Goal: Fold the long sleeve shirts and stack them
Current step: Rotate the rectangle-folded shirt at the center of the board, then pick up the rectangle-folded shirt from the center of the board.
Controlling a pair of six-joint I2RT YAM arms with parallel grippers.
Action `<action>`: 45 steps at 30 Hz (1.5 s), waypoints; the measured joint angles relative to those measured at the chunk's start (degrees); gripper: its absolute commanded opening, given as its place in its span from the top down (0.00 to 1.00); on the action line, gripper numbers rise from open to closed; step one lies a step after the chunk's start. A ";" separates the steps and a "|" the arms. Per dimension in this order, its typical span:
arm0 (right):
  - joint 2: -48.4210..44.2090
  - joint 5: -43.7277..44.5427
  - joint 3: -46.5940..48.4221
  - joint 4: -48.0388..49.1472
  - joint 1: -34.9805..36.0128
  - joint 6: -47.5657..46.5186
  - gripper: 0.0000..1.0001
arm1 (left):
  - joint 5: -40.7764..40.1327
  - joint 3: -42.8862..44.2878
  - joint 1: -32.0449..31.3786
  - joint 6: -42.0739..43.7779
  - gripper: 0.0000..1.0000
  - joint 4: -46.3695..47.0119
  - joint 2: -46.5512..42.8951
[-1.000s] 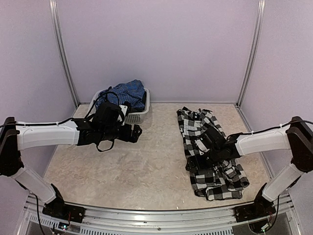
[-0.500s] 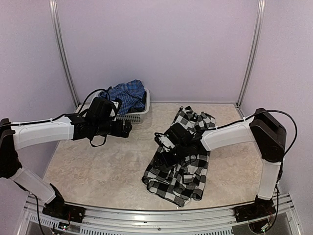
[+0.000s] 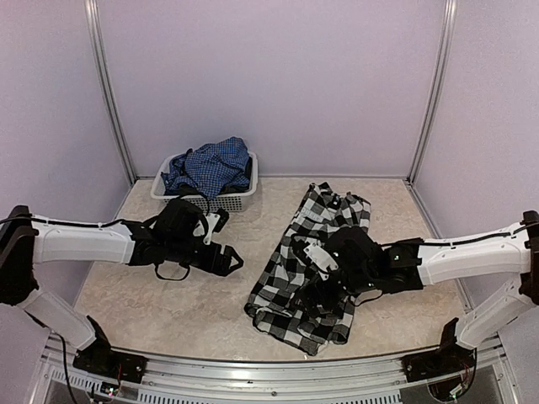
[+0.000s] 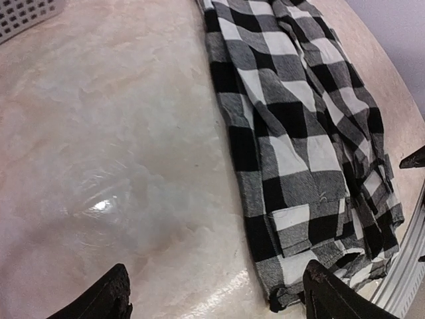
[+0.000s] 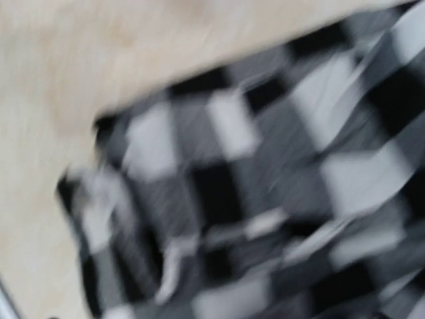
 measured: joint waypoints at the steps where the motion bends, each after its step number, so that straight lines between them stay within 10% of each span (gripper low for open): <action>1: -0.42 1.66 -0.24 -1.20 2.12 0.68 0.04 | 0.85 0.00 -1.31 0.20 0.13 0.44 1.05; 10: -1.88 9.11 -4.92 -11.41 13.53 8.28 0.04 | 0.68 -3.45 -17.29 10.03 0.10 4.31 3.41; 25: -3.28 12.52 -9.53 -14.14 15.32 13.66 0.09 | -2.97 -5.33 -20.15 27.47 0.07 7.54 9.88; 33: 2.08 13.22 -9.38 -11.26 15.37 13.07 0.27 | -1.27 -2.38 -18.73 34.93 0.14 8.24 14.64; 45: 3.10 12.59 -9.20 -8.24 15.72 12.92 0.93 | 5.70 1.44 -17.49 36.72 0.97 7.82 18.64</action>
